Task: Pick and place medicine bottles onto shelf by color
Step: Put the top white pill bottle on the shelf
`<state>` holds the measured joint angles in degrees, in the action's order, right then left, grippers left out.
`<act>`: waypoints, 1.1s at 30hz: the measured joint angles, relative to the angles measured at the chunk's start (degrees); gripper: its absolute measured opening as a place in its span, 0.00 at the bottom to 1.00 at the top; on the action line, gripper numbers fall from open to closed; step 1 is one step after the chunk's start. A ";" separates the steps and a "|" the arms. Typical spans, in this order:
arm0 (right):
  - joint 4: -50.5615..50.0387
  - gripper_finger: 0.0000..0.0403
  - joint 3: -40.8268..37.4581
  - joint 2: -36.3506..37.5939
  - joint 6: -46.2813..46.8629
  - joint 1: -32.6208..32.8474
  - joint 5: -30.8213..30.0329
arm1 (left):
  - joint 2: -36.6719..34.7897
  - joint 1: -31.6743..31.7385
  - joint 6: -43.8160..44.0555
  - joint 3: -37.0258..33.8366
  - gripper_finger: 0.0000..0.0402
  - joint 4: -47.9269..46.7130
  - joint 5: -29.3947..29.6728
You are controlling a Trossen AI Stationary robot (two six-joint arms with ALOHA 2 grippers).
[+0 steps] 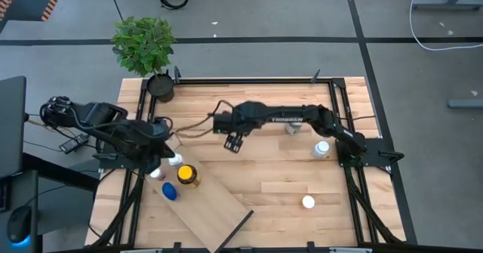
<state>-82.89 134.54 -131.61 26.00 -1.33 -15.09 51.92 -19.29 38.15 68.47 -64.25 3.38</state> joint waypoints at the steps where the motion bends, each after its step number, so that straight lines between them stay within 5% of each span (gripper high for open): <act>1: -1.22 0.76 -0.02 0.00 0.03 -1.04 0.00 | -0.37 0.00 0.03 0.00 0.06 -0.03 0.00; 9: -5.26 0.76 -0.02 -0.04 -0.74 -8.42 -0.74 | -1.36 0.00 0.46 -0.02 0.11 -1.42 4.69; 24: 4.82 0.76 -1.72 -0.07 4.22 -15.79 3.90 | -1.34 0.00 3.44 -0.02 0.44 -1.08 9.23; 33: 7.76 0.76 -10.07 -0.26 5.81 -20.18 12.83 | -1.34 0.00 8.42 -0.02 0.46 -0.19 10.53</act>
<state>-75.14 124.47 -131.87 31.81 -21.50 -2.26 50.59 -19.29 46.57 68.45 -64.44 13.90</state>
